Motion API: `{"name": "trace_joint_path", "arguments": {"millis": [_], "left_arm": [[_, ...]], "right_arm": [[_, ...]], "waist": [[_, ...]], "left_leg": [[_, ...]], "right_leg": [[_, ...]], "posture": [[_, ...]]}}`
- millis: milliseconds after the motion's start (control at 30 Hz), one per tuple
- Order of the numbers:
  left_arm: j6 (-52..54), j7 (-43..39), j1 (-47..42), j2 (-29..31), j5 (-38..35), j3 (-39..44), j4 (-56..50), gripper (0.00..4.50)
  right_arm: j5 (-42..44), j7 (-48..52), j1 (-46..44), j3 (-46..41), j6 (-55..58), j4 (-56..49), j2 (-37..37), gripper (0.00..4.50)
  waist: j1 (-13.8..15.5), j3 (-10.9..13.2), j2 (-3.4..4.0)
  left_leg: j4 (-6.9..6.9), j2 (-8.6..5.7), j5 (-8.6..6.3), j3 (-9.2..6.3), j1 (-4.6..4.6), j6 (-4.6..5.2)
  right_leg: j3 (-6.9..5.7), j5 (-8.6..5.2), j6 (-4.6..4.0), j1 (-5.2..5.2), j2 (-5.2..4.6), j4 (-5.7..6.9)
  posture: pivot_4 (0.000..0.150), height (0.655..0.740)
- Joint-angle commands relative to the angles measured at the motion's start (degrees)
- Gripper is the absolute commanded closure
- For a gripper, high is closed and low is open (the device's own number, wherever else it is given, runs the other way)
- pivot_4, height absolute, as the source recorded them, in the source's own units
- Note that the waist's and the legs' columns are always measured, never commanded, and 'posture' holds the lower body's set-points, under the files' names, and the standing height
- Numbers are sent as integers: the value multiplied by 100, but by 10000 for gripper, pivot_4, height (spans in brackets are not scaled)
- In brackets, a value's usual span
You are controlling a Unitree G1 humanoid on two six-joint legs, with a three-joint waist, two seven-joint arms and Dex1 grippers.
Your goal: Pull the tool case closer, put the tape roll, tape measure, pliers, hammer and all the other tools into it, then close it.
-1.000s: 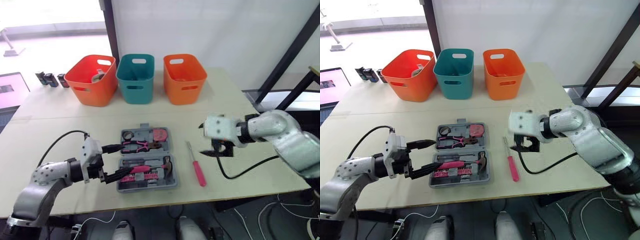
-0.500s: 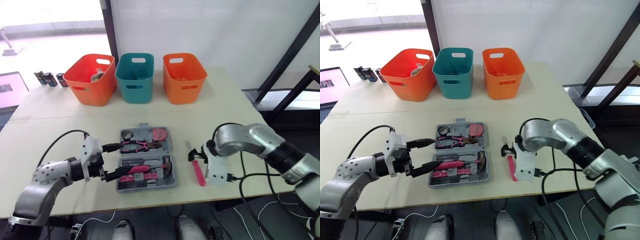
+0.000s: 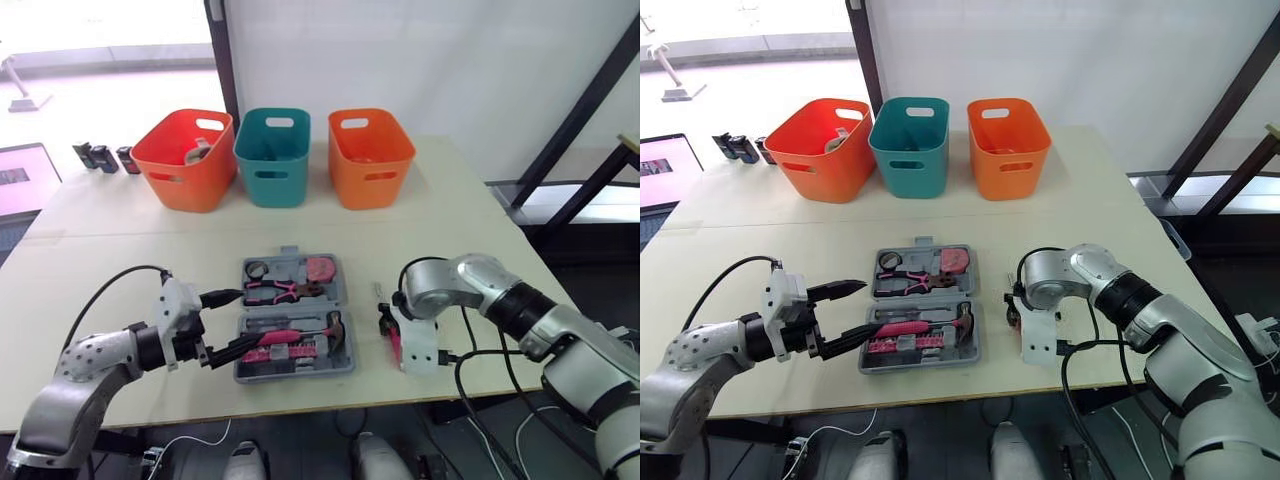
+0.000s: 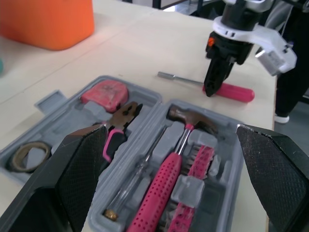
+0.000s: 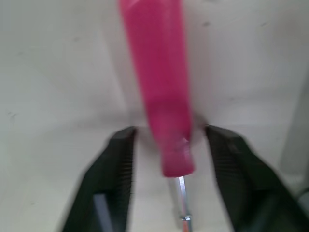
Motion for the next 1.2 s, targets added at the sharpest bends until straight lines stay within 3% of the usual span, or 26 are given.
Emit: {"name": "trace_joint_path", "arguments": {"millis": [33, 167, 333, 400, 467, 567, 633, 733, 833, 1000, 1167, 1200], "left_arm": [[38, 75, 11, 45, -113, 179, -247, 0], [92, 89, -87, 51, -113, 158, -234, 0], [70, 58, -185, 13, -62, 102, -128, 0], [50, 35, -212, 1, -50, 85, -77, 0], [36, 13, -223, 0, -50, 87, -46, 0], [14, -16, -222, -28, -45, 44, -20, 0], [12, -45, -224, -37, -48, 17, -18, 0], [-2, -95, -246, -29, -42, 3, 15, 0], [-8, -127, -326, -26, -26, -18, 86, 0], [-20, -174, -356, -14, -27, -18, 120, 0], [-24, -180, -358, -29, -2, -20, 131, 0], [-23, -175, -353, -35, 1, -24, 126, 0]], "right_arm": [[-50, -129, -113, -68, -30, 50, 143, 41336], [255, -88, -254, -403, 311, 157, 108, 41331], [2272, 1338, 165, -1558, 2609, -671, -297, 41331], [3833, 2303, 710, -2507, 5985, -2461, -491, 41331], [4736, 2687, 904, -3027, 8718, -3714, -477, 41331], [5201, 2099, 307, -3307, 13173, -3912, 26, 41331], [5484, 1591, 83, -3501, 14593, -3617, 269, 41331], [5664, 91, -424, -4666, 14816, -1301, 1235, 41331], [4894, -1806, -729, -6170, 14816, 545, 1843, 41331], [4196, -3337, 74, -6902, 14816, -468, 2723, 41331], [3966, -4043, 1126, -6752, 14816, -1674, 3451, 41331], [4003, -4123, 1245, -6665, 14816, -1773, 3459, 36347]], "waist": [[-3, 0, 0], [-5, 0, 1], [60, 4, 5], [141, 4, 5], [174, 5, 7], [118, 5, 7], [134, 3, 6], [114, -1, -3], [152, 0, -4], [161, -1, -3], [89, -1, 4], [74, -1, 3]], "left_leg": [[0, 0, 0, 0, 3, 0], [-2, 1, 0, -2, 8, 0], [-2, 1, 0, -3, 5, 0], [-3, 0, 0, -5, 4, 0], [-4, 1, 0, -13, 2, 0], [12, 2, -1, -13, 9, 0], [18, 2, 0, -19, 16, -1], [44, 1, -3, -19, 12, -3], [61, 0, -4, -18, -26, 0], [55, -2, -9, -18, -62, 9], [51, 3, -9, -28, -59, 13], [50, 3, -9, -28, -59, 13]], "right_leg": [[0, 0, 0, 1, 1, 3], [0, 0, 1, 1, 3, 8], [0, -1, 2, 1, 3, 14], [0, -2, 5, 3, 3, 14], [-1, -5, 9, 2, 6, 23], [0, -7, 8, -15, 9, 69], [0, -4, 0, -19, 13, 76], [0, -3, -4, -12, 11, 71], [0, 1, -8, -31, 11, 69], [-3, 6, 22, -55, 12, 71], [-8, 2, 38, -61, 22, 94], [-8, 1, 38, -59, 22, 94]], "posture": [[1500, 7400], [1500, 7400], [1500, 7400], [1500, 7400], [1500, 7400], [1500, 7400], [1500, 7400], [1500, 7400], [1500, 7400], [1500, 7400], [1500, 7400], [1500, 7400]]}}
